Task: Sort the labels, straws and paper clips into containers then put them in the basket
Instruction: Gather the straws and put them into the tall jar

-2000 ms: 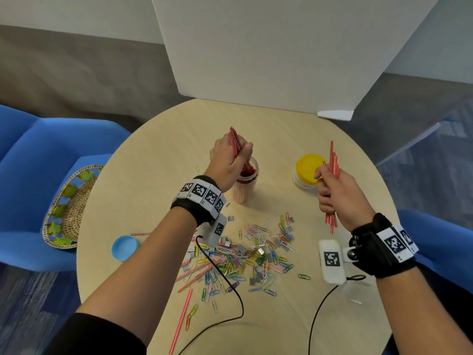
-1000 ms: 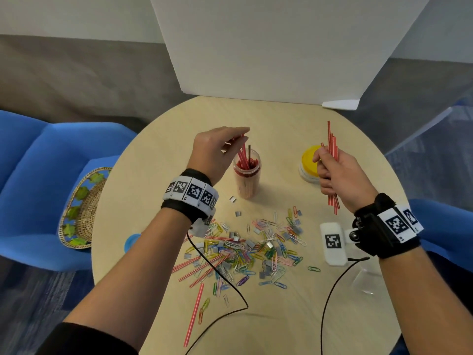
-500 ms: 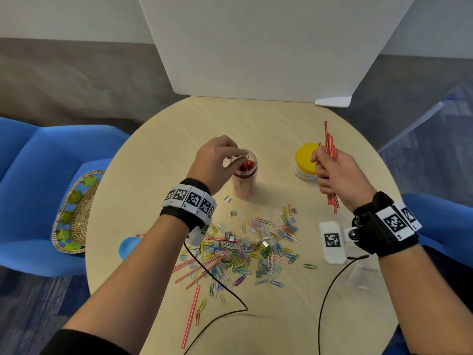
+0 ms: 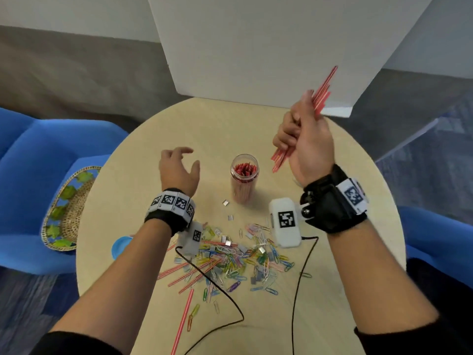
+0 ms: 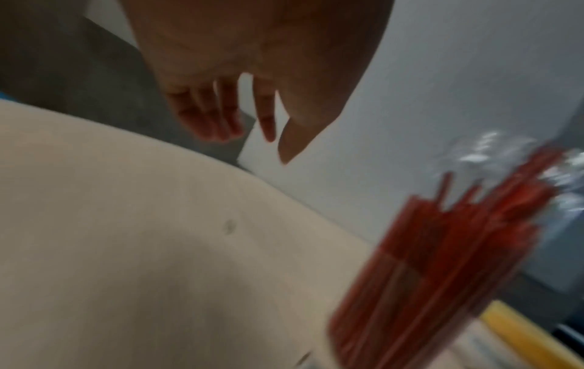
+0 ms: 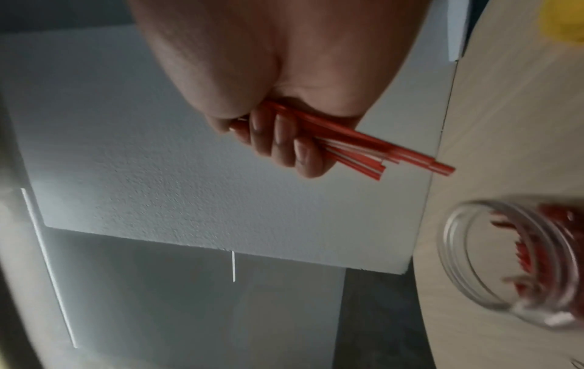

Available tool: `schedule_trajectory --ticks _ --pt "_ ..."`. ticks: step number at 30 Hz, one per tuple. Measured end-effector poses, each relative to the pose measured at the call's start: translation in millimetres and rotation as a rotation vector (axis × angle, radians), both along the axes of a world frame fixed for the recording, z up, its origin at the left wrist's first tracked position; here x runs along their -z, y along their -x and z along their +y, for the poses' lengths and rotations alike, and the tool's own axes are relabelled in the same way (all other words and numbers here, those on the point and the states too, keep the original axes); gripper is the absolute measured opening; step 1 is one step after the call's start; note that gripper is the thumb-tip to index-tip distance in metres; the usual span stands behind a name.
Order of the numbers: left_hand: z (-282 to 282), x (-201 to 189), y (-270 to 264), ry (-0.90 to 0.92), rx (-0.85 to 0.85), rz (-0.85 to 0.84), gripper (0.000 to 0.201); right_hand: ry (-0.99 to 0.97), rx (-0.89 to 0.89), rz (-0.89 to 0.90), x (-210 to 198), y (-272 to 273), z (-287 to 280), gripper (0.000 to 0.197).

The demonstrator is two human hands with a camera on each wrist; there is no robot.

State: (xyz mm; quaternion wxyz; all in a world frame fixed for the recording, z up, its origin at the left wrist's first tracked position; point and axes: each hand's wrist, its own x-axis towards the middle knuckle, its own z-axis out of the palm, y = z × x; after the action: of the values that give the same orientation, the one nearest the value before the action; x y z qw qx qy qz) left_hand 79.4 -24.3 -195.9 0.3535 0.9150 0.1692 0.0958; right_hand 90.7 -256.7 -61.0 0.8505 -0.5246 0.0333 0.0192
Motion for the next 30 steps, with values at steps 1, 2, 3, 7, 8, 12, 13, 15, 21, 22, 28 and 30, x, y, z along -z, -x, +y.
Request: schedule_trajectory --ticks 1,2,3,7,8,12,13,15,21,22,28,30 --pt "12 13 5 -0.039 -0.051 0.172 0.039 0.029 0.001 -0.012 4 -2 9 0.042" --pt "22 24 11 -0.08 -0.09 0.334 0.051 0.066 -0.009 -0.017 10 -5 17 0.042" --pt "32 34 19 -0.119 -0.106 0.463 0.062 0.108 -0.026 -0.018 16 -7 23 0.042" --pt "52 63 46 -0.227 -0.05 0.641 0.08 0.428 -0.135 -0.047 45 -13 39 0.037" --pt "53 67 50 -0.247 -0.043 0.635 0.079 0.55 -0.162 -0.052 51 -12 40 0.035" --pt "56 72 50 -0.286 -0.01 0.637 0.077 1.091 -0.24 -0.209 75 -7 28 0.018" --pt "57 71 49 -0.283 -0.003 0.644 0.076 1.175 -0.254 -0.245 76 -6 24 0.016" --pt "59 70 47 -0.281 0.004 0.657 0.076 1.236 -0.25 -0.292 71 -6 16 0.019" --pt "58 74 48 -0.304 0.007 0.659 0.076 1.451 -0.283 -0.328 40 -13 12 0.009" --pt "59 75 48 -0.307 0.009 0.653 0.076 1.512 -0.342 -0.315 38 -15 17 0.01" --pt "58 79 50 -0.328 0.008 0.646 0.08 1.691 -0.475 -0.205 25 -25 37 0.005" --pt "57 81 50 -0.323 0.006 0.64 0.081 1.676 -0.446 -0.186 16 -22 36 0.005"
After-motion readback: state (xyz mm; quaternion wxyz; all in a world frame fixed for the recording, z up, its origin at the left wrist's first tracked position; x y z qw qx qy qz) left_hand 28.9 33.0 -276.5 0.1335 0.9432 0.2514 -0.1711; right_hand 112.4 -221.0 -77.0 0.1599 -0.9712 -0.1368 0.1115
